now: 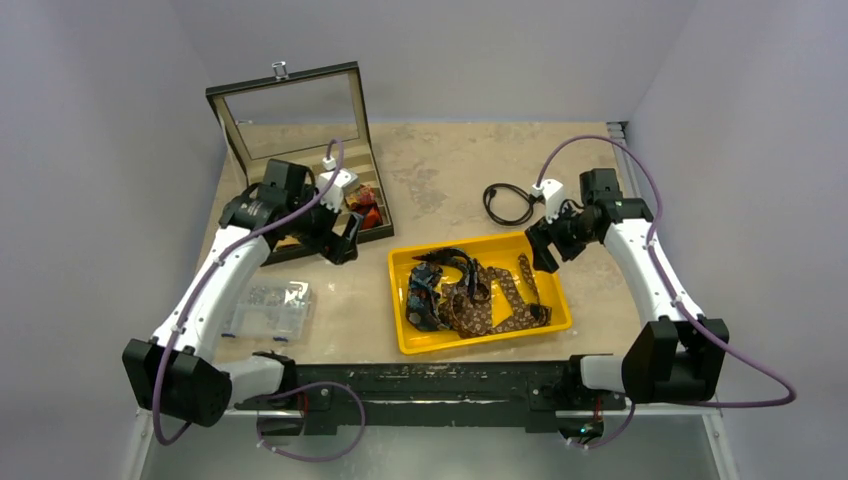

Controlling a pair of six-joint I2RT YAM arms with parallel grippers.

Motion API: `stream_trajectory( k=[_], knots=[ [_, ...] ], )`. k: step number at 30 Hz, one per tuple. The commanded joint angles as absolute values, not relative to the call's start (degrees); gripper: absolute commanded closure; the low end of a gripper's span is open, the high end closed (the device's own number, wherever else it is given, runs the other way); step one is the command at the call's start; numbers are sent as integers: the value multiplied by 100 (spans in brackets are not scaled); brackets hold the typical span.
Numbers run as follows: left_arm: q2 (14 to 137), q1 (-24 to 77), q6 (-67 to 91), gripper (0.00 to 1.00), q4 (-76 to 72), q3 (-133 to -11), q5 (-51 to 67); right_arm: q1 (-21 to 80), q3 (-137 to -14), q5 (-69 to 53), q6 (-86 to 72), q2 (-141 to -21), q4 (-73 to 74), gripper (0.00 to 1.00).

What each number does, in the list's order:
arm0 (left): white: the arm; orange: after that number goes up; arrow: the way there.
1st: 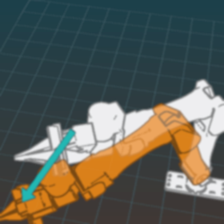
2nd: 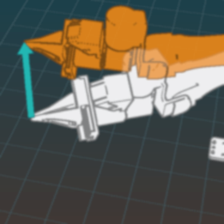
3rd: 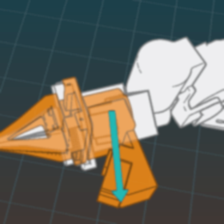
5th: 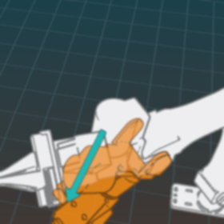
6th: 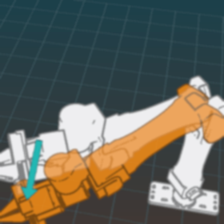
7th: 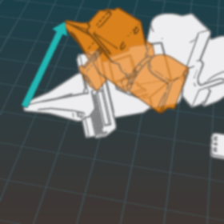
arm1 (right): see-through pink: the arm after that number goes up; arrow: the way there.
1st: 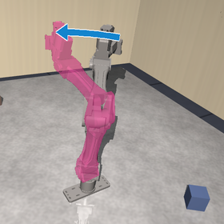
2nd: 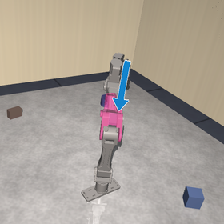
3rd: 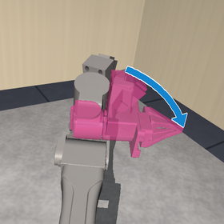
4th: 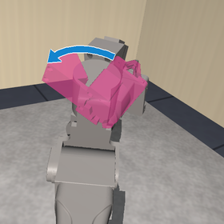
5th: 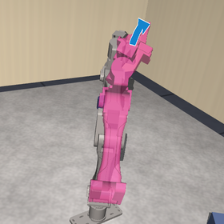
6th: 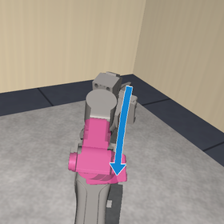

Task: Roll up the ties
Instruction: Pick up the tie from the bin.

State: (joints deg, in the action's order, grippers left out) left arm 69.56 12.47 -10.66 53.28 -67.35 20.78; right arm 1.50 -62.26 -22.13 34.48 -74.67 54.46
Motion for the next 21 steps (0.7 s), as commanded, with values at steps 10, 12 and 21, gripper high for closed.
stream_trajectory(
  k=[10,12,21],
  knots=[
    [7912,3094,-3072,0,5206,-7350,3322,158,-6641,-2312,2889,-7535,5159,24],
    [8131,3490,-3665,0,5203,-7352,3294,153,-6624,-2295,2875,-7526,5166,24],
    [8894,4393,-5673,0,4685,-7087,3220,149,-6591,-2199,2850,-7502,5201,24]
  ],
)
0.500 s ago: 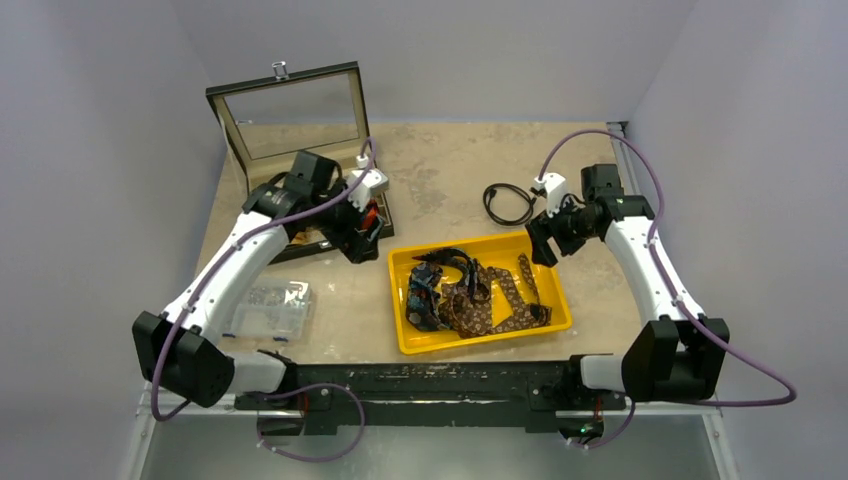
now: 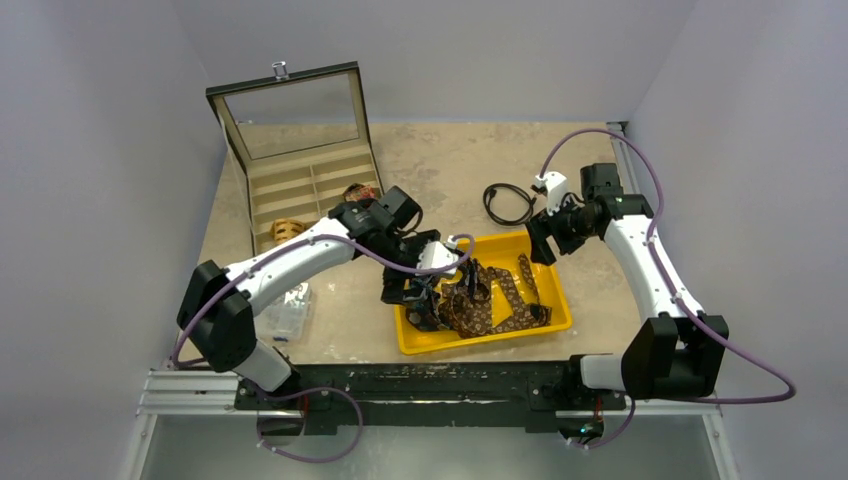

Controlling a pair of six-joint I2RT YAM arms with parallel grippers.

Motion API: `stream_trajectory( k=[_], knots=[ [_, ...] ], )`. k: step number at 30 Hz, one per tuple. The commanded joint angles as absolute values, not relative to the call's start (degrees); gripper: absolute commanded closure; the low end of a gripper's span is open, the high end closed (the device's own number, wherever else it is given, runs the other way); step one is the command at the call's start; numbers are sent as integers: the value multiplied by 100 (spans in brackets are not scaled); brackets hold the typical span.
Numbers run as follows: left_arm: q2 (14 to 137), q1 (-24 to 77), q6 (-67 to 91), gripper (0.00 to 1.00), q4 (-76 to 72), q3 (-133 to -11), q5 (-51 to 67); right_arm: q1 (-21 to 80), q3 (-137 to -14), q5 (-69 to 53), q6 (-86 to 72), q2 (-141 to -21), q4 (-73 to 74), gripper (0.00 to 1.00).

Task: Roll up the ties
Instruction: Pick up the tie from the bin.

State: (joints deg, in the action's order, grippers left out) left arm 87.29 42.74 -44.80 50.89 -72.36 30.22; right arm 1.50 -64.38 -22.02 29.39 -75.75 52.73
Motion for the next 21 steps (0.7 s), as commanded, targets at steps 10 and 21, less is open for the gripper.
stream_trajectory(
  k=[10,21],
  knots=[
    [9462,4782,-6928,0,4291,-6602,3150,154,-6488,-2069,2882,-7403,5197,25],
    [9802,5088,-6943,72,4475,-6623,2308,149,-6521,-1937,2935,-7401,5146,25]
  ],
)
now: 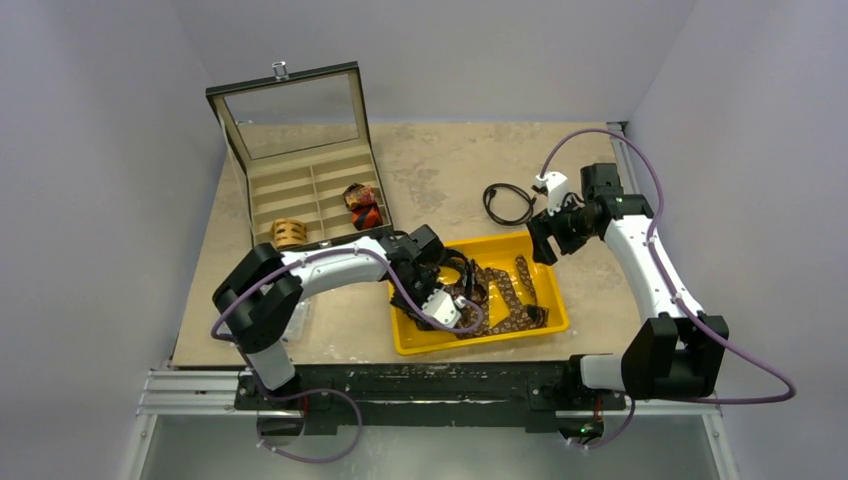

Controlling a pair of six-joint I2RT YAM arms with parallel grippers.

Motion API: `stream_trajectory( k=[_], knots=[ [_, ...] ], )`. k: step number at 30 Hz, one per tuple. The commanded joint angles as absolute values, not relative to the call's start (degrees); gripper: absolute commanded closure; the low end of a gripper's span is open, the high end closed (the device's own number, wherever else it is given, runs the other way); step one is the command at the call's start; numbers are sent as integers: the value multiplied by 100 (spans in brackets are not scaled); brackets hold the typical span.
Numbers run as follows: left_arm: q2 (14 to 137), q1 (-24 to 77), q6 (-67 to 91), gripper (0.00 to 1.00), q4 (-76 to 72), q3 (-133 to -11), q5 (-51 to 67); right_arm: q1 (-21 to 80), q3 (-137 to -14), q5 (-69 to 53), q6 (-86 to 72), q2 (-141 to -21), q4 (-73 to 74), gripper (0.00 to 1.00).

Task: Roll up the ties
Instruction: Pick up the tie from the bin.

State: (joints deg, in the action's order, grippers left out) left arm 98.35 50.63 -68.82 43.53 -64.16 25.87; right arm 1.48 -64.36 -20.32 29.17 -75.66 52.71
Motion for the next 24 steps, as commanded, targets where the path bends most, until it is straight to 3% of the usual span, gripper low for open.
stream_trajectory(
  k=[1,2,3,9,15,20,24],
  knots=[
    [9722,5093,-6855,81,4567,-6711,2266,149,-6521,-1919,2938,-7400,5142,25],
    [9596,5086,-6752,94,4705,-6791,2208,149,-6521,-1912,2940,-7395,5134,25],
    [9496,5082,-6698,100,4812,-6872,2189,155,-6521,-1908,2945,-7396,5129,25],
    [8352,4700,-5877,100,5393,-7629,2600,153,-6682,-1938,2950,-7484,5141,26],
    [8088,3211,-3767,100,5310,-9254,3215,149,-6772,-1836,3115,-7603,5179,26],
    [7980,2172,-1776,100,4514,-10190,3465,200,-7034,-2069,3401,-7834,5374,26],
    [7757,1075,145,100,3598,-10506,3770,1030,-6860,-1627,3826,-7766,5348,27]
  ],
)
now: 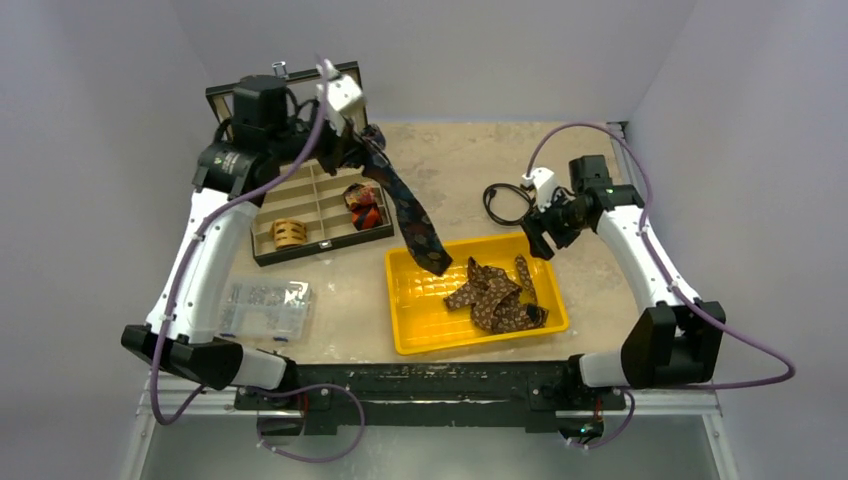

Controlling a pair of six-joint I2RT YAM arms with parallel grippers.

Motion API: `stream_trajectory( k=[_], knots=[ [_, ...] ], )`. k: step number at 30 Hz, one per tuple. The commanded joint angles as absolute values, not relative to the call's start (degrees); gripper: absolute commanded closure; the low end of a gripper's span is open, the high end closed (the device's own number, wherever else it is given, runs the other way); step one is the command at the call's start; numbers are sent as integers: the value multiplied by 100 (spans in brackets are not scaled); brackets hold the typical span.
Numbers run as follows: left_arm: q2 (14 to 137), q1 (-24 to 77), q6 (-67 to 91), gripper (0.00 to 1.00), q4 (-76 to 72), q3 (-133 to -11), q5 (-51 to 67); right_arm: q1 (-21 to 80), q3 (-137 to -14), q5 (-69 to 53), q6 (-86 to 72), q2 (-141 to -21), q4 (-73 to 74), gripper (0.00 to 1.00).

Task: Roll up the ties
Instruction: Move the bin to the corner of the board.

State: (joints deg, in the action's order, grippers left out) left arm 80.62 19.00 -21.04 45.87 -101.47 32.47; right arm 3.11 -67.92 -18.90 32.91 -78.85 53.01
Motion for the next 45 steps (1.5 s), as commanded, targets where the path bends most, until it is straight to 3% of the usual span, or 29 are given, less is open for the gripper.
stream_trajectory(
  k=[1,4,8,15,23,27,30,36,41,45],
  knots=[
    [7693,754,760,100,3336,-10537,3918,1292,-6793,-1607,3933,-7728,5363,27],
    [7561,-156,1660,100,3039,-10729,4103,1995,-6822,-1780,4191,-7704,5597,27],
    [7407,-811,1652,100,3433,-11018,3908,3029,-6804,-1992,4559,-7719,5910,26],
    [6810,-1085,1261,100,3760,-10518,3552,5184,-6610,-2366,4899,-7990,6218,23],
    [6408,-1202,1243,100,3908,-9956,3512,6403,-5920,-1664,3877,-8437,4731,24],
    [6287,-1207,1261,100,3880,-9796,3572,6416,-5594,-1112,3268,-8634,3927,26],
    [6291,-1211,1270,100,3850,-9778,3580,6098,-5493,-913,3004,-8709,3840,38],
    [6457,-1212,1440,100,3582,-9753,3691,4531,-5476,-863,3441,-8821,4205,66],
    [6653,-1213,1495,100,3471,-9841,3801,3618,-5103,-540,4281,-8492,4321,65],
    [6742,-1214,1406,100,3446,-9841,3925,2793,-5025,-73,5220,-8707,3698,56]
  ],
)
